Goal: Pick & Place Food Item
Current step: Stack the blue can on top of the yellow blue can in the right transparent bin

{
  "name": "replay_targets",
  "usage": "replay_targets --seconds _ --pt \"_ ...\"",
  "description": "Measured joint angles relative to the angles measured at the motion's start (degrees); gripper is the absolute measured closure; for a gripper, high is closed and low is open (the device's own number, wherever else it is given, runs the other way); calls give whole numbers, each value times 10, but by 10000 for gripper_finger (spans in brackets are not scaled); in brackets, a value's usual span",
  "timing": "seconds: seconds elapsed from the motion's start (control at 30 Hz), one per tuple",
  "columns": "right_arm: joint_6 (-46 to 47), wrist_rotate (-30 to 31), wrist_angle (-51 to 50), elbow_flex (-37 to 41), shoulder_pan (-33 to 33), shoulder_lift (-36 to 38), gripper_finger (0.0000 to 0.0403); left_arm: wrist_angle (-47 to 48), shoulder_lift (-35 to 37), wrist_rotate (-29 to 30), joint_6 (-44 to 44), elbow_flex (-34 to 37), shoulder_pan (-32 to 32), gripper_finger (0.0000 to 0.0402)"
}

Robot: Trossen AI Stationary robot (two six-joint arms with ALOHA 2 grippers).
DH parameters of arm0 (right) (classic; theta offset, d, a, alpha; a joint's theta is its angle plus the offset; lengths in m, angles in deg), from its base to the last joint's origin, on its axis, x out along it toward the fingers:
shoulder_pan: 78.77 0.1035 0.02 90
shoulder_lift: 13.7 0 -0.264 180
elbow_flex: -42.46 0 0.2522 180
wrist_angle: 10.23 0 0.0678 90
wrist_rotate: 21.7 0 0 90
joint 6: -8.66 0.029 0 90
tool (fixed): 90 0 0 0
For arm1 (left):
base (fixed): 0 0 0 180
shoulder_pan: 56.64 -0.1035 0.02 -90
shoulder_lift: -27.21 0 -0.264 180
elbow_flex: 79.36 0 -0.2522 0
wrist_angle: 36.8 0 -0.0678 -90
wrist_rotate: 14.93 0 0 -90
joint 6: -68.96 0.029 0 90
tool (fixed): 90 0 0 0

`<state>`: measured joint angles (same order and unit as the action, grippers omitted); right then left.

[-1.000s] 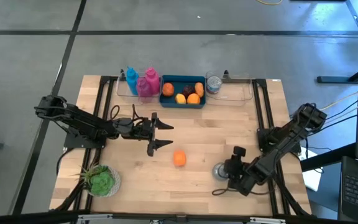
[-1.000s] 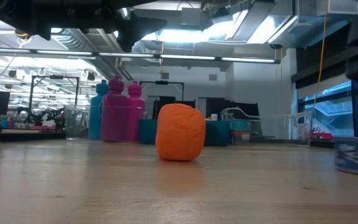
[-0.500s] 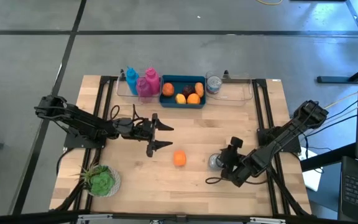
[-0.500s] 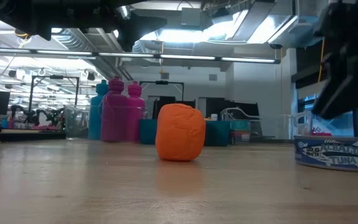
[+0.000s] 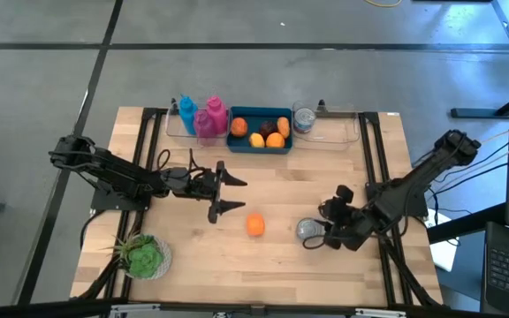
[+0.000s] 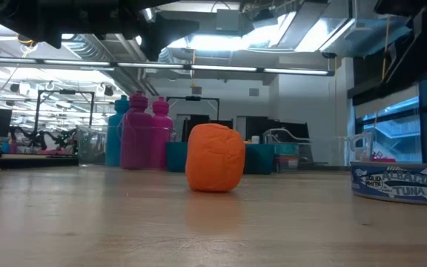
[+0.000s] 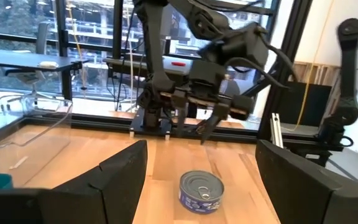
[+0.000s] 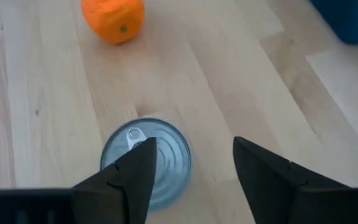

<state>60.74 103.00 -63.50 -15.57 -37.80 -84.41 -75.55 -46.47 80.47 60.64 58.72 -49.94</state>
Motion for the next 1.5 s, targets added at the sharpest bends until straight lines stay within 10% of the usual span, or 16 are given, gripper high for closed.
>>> replay_targets --seconds 0.3,0.7,1.5 --pt "-44 -37 -29 8 -44 13 121 2 0 -11 12 0 0 109" --pt "-65 -127 177 151 -81 72 134 9 0 -40 17 0 0 109" --pt "-65 -41 498 329 -80 117 156 15 0 -40 31 0 0 109"
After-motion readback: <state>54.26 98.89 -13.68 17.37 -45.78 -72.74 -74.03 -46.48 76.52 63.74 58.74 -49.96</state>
